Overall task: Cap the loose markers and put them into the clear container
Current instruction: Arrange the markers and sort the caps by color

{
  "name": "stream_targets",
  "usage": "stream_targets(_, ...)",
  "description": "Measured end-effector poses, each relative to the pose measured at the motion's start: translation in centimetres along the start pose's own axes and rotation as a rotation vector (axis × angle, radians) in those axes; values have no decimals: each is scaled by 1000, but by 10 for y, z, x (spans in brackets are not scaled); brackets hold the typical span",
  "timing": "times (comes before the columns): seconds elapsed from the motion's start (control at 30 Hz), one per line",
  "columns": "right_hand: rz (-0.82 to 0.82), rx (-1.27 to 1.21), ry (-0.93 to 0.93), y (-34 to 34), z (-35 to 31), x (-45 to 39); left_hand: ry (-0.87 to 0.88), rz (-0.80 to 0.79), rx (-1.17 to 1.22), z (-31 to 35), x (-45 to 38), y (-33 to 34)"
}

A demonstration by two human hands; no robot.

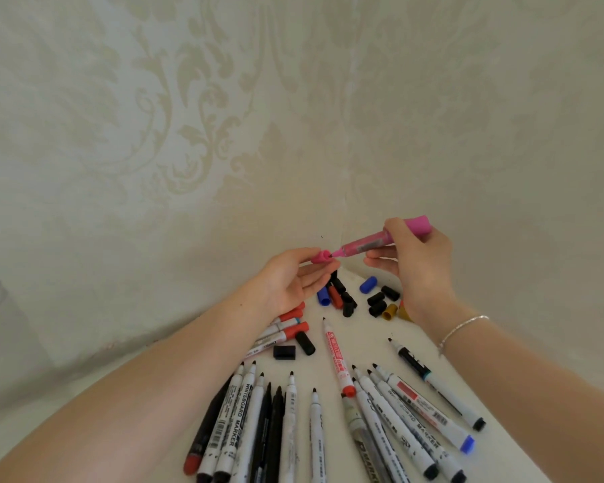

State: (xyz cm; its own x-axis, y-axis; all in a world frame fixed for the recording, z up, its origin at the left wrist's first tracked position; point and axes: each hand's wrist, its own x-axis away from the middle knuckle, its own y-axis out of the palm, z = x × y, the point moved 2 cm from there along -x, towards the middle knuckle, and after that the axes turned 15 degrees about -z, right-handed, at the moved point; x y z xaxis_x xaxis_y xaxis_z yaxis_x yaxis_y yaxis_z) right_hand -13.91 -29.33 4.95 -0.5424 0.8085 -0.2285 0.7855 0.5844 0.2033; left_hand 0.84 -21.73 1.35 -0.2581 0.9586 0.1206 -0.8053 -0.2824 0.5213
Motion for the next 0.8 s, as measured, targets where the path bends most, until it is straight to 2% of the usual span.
stream_targets(0.2, -91, 36, 34, 4, 1, 2, -54, -43, -51, 1, 7, 6)
stream_targets(0.4, -461, 26, 206, -1, -10, 1, -131, -78, -76, 5, 18, 3)
stream_targets(0.47, -512, 73, 241, -1, -16, 0, -148, -113, -57, 6, 20, 6)
stream_targets(0.53, -498, 74, 263, 0, -21, -2, -135, -167, -117, 10, 22, 14)
stream_targets(0.63, -375, 24, 260, 2, -20, -7, -78, -244, -225, 17, 28, 33)
stream_targets(0.8, -251, 52, 227, 4, -16, -10, 58, -181, -420, 20, 34, 52)
